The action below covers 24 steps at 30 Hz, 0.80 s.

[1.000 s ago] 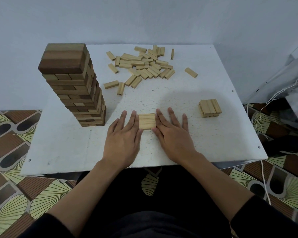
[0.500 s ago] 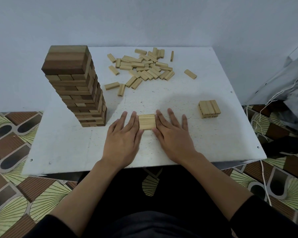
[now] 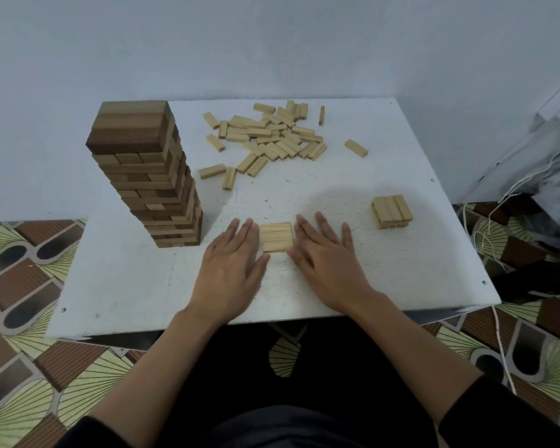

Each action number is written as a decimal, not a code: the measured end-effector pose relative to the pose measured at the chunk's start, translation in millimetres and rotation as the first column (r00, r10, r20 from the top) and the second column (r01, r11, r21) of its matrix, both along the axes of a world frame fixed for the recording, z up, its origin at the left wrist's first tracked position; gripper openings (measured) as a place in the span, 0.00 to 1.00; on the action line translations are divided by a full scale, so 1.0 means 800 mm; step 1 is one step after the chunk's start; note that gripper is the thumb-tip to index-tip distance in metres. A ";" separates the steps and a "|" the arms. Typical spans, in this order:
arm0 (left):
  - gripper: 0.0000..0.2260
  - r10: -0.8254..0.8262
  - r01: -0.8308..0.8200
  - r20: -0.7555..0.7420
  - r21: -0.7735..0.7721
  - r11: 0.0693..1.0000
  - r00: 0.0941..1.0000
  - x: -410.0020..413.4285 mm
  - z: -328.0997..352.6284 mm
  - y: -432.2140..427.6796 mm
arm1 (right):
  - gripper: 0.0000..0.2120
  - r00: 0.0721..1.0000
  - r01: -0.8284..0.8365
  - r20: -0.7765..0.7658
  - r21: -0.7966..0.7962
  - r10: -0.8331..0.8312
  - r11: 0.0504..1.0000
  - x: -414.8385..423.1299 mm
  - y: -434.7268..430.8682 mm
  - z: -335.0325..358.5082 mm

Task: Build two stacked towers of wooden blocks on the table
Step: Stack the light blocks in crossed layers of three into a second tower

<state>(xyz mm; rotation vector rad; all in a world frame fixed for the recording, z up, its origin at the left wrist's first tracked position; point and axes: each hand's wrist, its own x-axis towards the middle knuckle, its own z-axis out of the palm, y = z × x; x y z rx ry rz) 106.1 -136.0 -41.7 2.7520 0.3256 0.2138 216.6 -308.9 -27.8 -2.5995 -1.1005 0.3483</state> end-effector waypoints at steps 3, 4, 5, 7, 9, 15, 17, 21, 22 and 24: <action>0.29 0.013 -0.006 0.045 -0.147 0.989 0.999 0.001 0.010 0.004 | 0.34 0.997 0.050 -0.055 0.076 -0.046 0.996 0.006 -0.003 0.015; 0.31 0.014 -0.005 0.063 -0.138 0.990 0.998 0.002 0.013 0.005 | 0.36 0.997 0.062 -0.051 0.105 -0.057 0.993 0.009 -0.004 0.021; 0.32 0.009 0.000 0.072 -0.123 0.992 0.997 0.004 0.016 0.006 | 0.37 0.997 0.070 -0.049 0.136 -0.064 0.988 0.013 -0.003 0.026; 0.35 -0.008 0.012 0.041 -0.105 0.994 0.999 0.009 0.023 0.009 | 0.40 0.998 0.050 -0.037 0.161 -0.045 0.986 0.022 -0.001 0.035; 0.38 -0.043 0.042 -0.005 -0.065 0.997 0.999 0.016 0.029 0.015 | 0.42 1.000 -0.017 -0.014 0.104 0.018 0.994 0.034 0.004 0.040; 0.39 -0.100 0.102 -0.082 0.029 0.994 0.992 0.032 0.029 0.031 | 0.42 0.989 -0.138 -0.056 -0.004 0.138 0.990 0.057 0.019 0.049; 0.37 -0.108 0.111 -0.081 0.039 0.993 0.991 0.034 0.028 0.032 | 0.39 0.987 -0.153 -0.048 -0.013 0.152 0.988 0.060 0.022 0.049; 0.33 -0.105 0.107 -0.054 0.032 0.994 0.993 0.033 0.024 0.032 | 0.32 0.987 -0.158 -0.021 -0.012 0.158 0.987 0.063 0.024 0.047; 0.33 -0.104 0.105 -0.049 0.030 0.994 0.993 0.033 0.023 0.031 | 0.31 0.987 -0.163 -0.012 -0.013 0.163 0.987 0.063 0.024 0.047; 0.33 -0.103 0.105 -0.048 0.030 0.994 0.994 0.033 0.022 0.031 | 0.30 0.985 -0.172 0.007 -0.010 0.172 0.985 0.062 0.023 0.046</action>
